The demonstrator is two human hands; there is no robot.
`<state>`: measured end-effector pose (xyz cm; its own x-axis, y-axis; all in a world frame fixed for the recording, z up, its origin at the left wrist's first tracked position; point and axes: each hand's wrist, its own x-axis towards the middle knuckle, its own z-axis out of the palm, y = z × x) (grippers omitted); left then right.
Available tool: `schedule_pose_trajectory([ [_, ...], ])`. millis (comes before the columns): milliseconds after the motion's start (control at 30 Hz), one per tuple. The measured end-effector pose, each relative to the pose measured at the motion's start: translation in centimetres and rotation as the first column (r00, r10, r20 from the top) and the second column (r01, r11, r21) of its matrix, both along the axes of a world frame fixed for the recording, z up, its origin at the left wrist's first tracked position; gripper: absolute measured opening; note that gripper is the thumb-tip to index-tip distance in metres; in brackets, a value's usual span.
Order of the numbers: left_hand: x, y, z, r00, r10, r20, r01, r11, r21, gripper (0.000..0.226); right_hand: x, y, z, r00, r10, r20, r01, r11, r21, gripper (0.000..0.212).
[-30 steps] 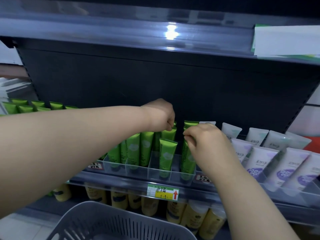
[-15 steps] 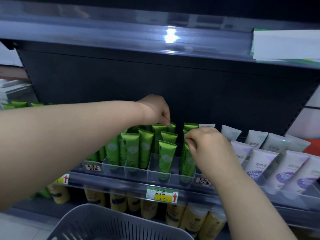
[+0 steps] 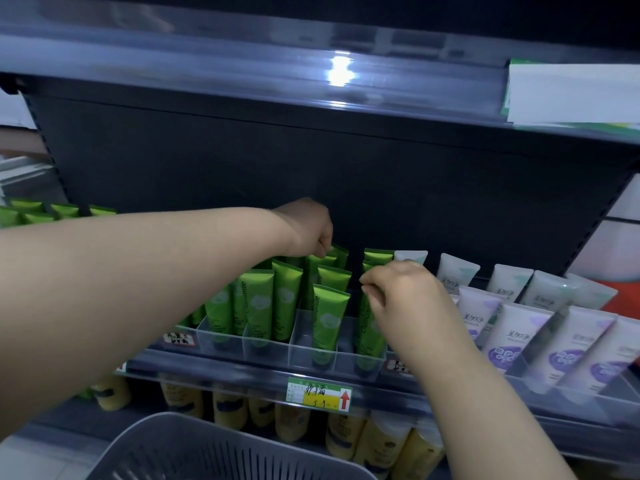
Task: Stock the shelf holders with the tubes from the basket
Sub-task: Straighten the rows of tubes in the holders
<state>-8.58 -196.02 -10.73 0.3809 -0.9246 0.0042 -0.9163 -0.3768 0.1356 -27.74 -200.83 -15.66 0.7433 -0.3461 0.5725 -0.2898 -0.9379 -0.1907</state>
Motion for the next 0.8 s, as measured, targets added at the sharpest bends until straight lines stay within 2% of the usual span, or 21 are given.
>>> schedule_pose_trajectory([
  [133,-0.8,-0.8,0.2,0.998,-0.035,-0.055,0.031,0.997,-0.07,0.018,-0.2,-0.4,0.0,1.0,-0.018,0.006,0.018,1.0,0.013,0.008],
  [400,-0.5,-0.7,0.3,0.993,-0.048,-0.109,0.041,0.997,-0.066,0.019,-0.3,-0.6,0.0,1.0,-0.02,0.009,0.02,0.999,0.031,0.012],
  [567,0.9,-0.7,1.4,0.998,-0.014,-0.062,0.003,0.986,-0.167,0.021,-0.1,-0.4,-0.2,0.999,-0.017,0.031,0.017,1.0,-0.011,0.005],
  [800,0.7,-2.0,0.3,0.998,-0.061,0.0,0.061,0.998,-0.017,0.027,0.9,0.4,-0.6,0.998,0.028,0.047,-0.025,0.997,-0.067,0.004],
])
